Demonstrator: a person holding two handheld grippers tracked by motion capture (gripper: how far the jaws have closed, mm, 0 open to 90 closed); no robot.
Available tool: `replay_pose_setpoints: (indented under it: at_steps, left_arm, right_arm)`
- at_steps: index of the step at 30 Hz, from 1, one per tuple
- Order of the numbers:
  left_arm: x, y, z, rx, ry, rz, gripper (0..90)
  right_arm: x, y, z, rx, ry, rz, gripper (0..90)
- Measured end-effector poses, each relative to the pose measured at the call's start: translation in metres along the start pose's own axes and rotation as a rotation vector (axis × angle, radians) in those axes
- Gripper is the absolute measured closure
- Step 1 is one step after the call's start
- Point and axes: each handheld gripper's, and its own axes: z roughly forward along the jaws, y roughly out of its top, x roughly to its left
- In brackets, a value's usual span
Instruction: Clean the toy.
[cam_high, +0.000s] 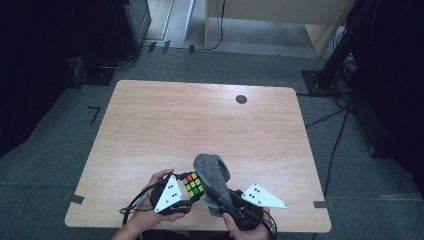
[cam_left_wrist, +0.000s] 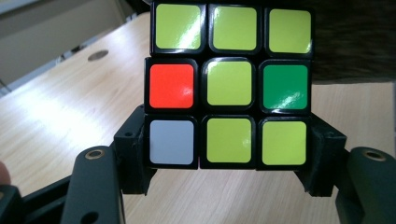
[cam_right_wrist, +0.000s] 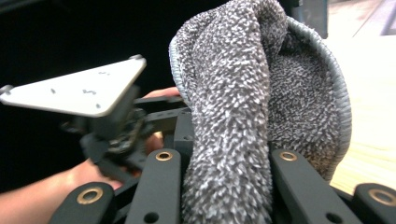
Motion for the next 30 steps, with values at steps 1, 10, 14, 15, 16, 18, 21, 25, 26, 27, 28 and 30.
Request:
replay_pose_setpoints:
  at_steps: [1, 10, 14, 15, 16, 18, 21, 25, 26, 27, 28, 30]
  left_arm:
    - [-0.001, 0.000, 0.003, 0.023, 0.014, 0.002, 34.0]
    - [-0.014, 0.002, 0.010, 0.064, 0.063, 0.039, 34.0]
    - [-0.017, 0.004, 0.010, 0.052, 0.073, 0.062, 34.1]
    - [-0.017, 0.004, 0.009, 0.054, 0.073, 0.065, 34.1]
    - [-0.016, 0.003, 0.008, 0.050, 0.072, 0.068, 34.1]
    - [-0.014, 0.003, 0.006, 0.033, 0.065, 0.059, 34.1]
    - [-0.009, 0.004, -0.002, -0.034, 0.034, 0.033, 34.1]
    - [-0.004, 0.005, -0.013, -0.121, 0.006, 0.014, 34.1]
    - [-0.003, 0.005, -0.015, -0.141, 0.002, 0.012, 34.1]
    - [-0.002, 0.006, -0.018, -0.155, -0.002, 0.015, 34.1]
    - [-0.001, 0.006, -0.020, -0.169, -0.004, 0.013, 34.1]
    - [0.000, 0.007, -0.021, -0.186, -0.012, 0.007, 34.1]
  right_arm:
    - [0.003, -0.001, 0.002, 0.009, 0.006, -0.019, 74.0]
    - [0.013, -0.018, 0.029, 0.151, 0.043, 0.015, 73.4]
    - [0.010, -0.015, 0.025, 0.128, 0.027, 0.033, 73.0]
    - [0.008, -0.012, 0.020, 0.099, 0.010, 0.038, 72.9]
    - [0.007, -0.010, 0.017, 0.081, 0.000, 0.048, 72.7]
    - [0.002, -0.005, 0.009, 0.032, -0.034, 0.057, 72.3]
    - [-0.008, 0.000, 0.000, -0.001, -0.060, 0.084, 72.0]
    - [-0.019, -0.001, -0.001, -0.015, 0.048, 0.146, 71.1]
    - [-0.021, 0.000, -0.001, -0.018, 0.057, 0.153, 71.2]
    - [-0.022, 0.000, -0.001, -0.019, 0.054, 0.151, 71.2]
    - [-0.024, 0.000, -0.002, -0.019, 0.041, 0.150, 71.3]
    - [-0.029, 0.001, -0.005, -0.019, 0.016, 0.161, 71.4]
